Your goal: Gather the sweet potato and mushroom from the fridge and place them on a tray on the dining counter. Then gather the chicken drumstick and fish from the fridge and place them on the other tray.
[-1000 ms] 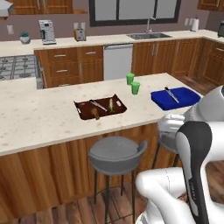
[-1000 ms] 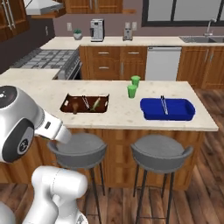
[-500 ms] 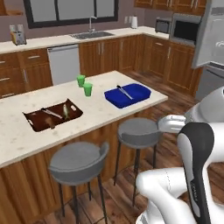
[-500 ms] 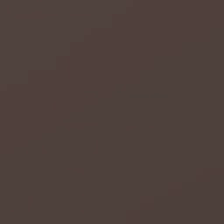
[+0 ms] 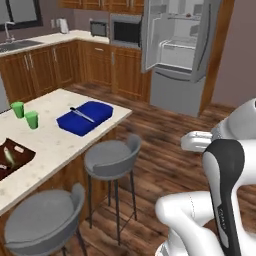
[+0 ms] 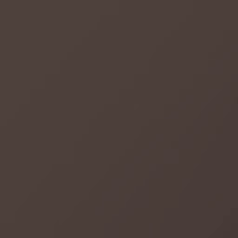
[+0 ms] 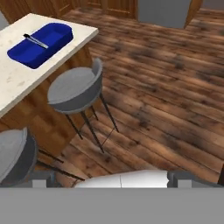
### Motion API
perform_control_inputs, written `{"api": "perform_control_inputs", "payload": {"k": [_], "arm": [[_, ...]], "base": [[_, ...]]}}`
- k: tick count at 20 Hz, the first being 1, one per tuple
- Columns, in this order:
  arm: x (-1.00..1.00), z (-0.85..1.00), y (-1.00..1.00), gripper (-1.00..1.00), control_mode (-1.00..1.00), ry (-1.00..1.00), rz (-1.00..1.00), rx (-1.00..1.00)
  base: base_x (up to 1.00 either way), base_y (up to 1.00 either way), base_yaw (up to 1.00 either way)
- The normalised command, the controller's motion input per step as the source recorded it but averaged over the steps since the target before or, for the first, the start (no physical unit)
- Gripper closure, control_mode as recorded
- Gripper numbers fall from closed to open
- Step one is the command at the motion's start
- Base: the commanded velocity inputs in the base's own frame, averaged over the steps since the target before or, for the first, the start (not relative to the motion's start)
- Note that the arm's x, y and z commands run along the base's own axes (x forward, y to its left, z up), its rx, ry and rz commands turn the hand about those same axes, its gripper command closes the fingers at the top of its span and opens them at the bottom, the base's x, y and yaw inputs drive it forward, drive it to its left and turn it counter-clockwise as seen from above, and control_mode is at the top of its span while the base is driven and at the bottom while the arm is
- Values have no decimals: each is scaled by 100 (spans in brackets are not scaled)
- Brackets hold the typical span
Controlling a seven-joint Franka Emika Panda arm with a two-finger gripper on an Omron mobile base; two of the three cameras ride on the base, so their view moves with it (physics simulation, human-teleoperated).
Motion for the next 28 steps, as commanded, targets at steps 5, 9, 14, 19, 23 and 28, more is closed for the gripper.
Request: {"api": "perform_control_inputs", "payload": {"k": [5,9,14,19,23,28], "arm": [[0,0,0,-100,100,0,0,0],[0,0,0,-100,100,0,0,0],[0,0,0,-100,100,0,0,0],[0,0,0,-100,100,0,0,0],[0,0,0,-100,100,0,0,0],[0,0,0,-100,100,0,0,0]], "base": [[54,0,-59],[69,-9,-52],[89,-4,-39],[91,-23,-12],[97,-4,0],[96,0,3]]}}
